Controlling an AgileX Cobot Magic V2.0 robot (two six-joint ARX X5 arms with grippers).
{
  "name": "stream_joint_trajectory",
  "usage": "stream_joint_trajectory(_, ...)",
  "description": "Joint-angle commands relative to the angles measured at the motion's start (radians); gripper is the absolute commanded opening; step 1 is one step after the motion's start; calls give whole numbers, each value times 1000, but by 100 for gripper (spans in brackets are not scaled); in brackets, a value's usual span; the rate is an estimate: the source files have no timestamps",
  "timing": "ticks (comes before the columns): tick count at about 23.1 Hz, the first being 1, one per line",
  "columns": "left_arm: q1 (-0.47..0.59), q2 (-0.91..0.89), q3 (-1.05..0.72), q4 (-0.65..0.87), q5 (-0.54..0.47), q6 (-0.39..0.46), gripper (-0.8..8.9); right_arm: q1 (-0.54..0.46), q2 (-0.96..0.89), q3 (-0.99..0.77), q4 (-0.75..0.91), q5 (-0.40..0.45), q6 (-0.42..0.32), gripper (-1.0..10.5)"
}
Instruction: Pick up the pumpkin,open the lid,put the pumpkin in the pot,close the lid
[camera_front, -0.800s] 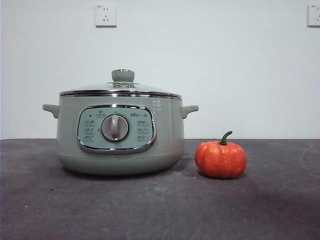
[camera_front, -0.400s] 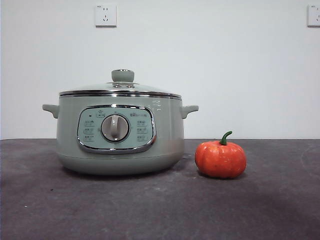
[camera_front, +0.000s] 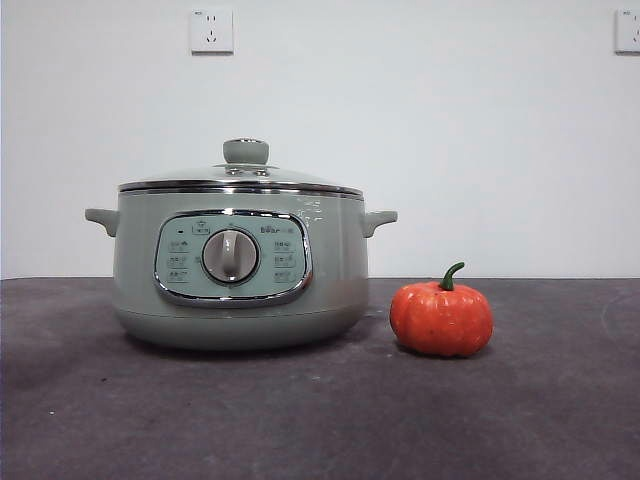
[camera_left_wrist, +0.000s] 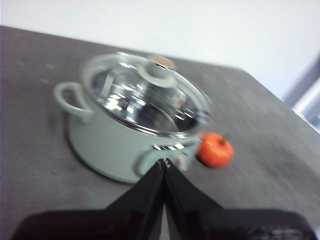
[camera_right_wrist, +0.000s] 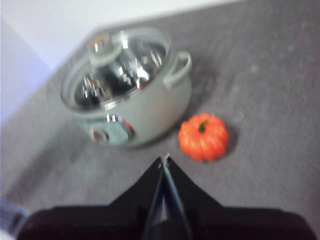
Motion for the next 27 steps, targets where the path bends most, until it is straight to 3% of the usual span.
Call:
stream_joint_trajectory(1, 2, 49, 51, -58, 53, 109, -8, 2, 89, 112, -138, -3, -166, -11)
stream_joint_trajectory(6, 2, 135, 145, -211, 112, 221, -8, 3, 206, 259, -344, -32, -285, -11)
stream_joint_trajectory(9, -3, 172, 185, -298, 137, 289, -8, 27, 241, 292, -392, -27, -294, -11)
stream_joint_trajectory(13, -13, 177, 197, -320, 125, 296, 7, 62, 248, 293, -396, -24, -300, 11)
stream_joint_trajectory(14, -13, 177, 197, -319, 125, 296, 102, 62, 248, 293, -393, -21, -298, 14)
stream_joint_trajectory(15, -13, 177, 197, -319, 124, 296, 320, 62, 247, 293, -389, -19, -292, 98)
stream_joint_trajectory(16, -13, 177, 197, -318, 124, 294, 575, 62, 247, 293, -385, -19, -287, 262)
stream_joint_trajectory(17, -13, 177, 197, -318, 124, 293, 732, 63, 247, 293, -385, -19, -284, 471)
stream_joint_trajectory(18, -13, 177, 197, -317, 124, 293, 754, 64, 248, 293, -382, -19, -270, 642)
stream_joint_trajectory(19, -13, 177, 197, -315, 124, 293, 754, 69, 251, 293, -374, -20, -266, 702)
stream_joint_trajectory(27, -13, 177, 197, -313, 125, 293, 753, 135, 334, 293, -312, -19, -272, 699)
